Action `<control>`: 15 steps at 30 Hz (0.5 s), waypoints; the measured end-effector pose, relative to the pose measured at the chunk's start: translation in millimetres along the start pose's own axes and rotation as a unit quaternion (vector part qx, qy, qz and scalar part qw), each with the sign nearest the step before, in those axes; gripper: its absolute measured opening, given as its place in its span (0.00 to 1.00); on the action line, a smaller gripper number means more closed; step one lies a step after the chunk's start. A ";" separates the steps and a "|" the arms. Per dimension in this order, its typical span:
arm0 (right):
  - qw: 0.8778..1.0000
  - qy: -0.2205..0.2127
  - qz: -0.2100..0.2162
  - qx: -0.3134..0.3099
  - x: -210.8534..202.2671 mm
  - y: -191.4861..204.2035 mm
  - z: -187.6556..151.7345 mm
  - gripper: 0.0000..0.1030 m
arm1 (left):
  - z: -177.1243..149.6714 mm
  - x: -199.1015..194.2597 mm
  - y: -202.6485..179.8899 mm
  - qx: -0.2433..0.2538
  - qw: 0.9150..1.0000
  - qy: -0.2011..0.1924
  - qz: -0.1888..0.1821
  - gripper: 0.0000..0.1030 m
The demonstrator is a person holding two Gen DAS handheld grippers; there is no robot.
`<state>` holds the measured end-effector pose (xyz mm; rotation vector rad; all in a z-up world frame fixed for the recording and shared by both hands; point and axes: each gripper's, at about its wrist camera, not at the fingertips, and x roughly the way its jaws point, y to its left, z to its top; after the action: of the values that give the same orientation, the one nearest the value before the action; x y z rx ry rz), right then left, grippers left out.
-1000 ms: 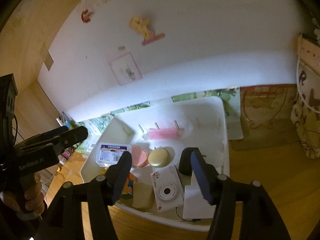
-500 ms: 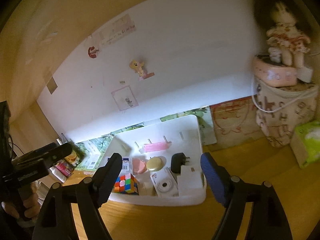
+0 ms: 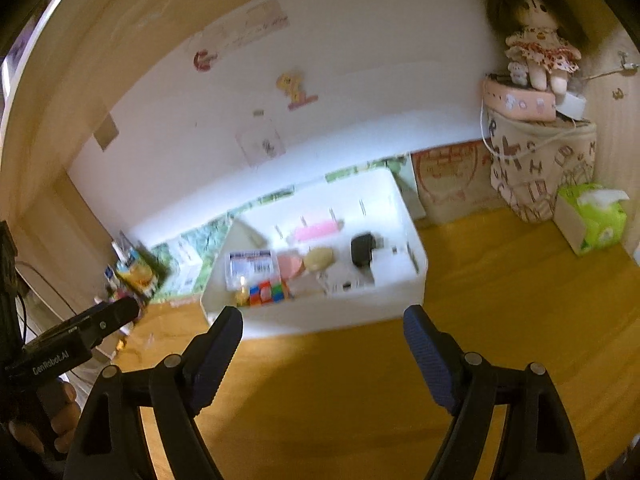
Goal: Organize rigid objects
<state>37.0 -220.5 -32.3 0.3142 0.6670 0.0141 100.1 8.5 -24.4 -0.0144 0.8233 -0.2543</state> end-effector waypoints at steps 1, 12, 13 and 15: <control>1.000 0.004 -0.002 -0.002 -1.6 3.1 -4.1 0.81 | -3.0 -0.5 1.9 -0.003 1.000 0.005 -0.001 0.83; 0.997 0.072 -0.001 -0.011 -22.5 32.5 -38.2 0.85 | -25.2 -13.4 6.0 -0.017 0.998 0.062 0.004 0.83; 0.997 0.078 -0.001 -0.015 -23.7 34.1 -38.1 0.85 | -24.8 -15.7 5.2 -0.018 0.998 0.064 0.007 0.83; 0.996 0.089 -0.002 -0.025 -27.0 36.9 -36.5 0.85 | -22.6 -21.1 2.7 -0.020 0.998 0.064 0.005 0.83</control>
<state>-3.3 -178.1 -32.2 0.2647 0.8420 0.0566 70.5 17.9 -24.9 -0.0311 0.9552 -0.2319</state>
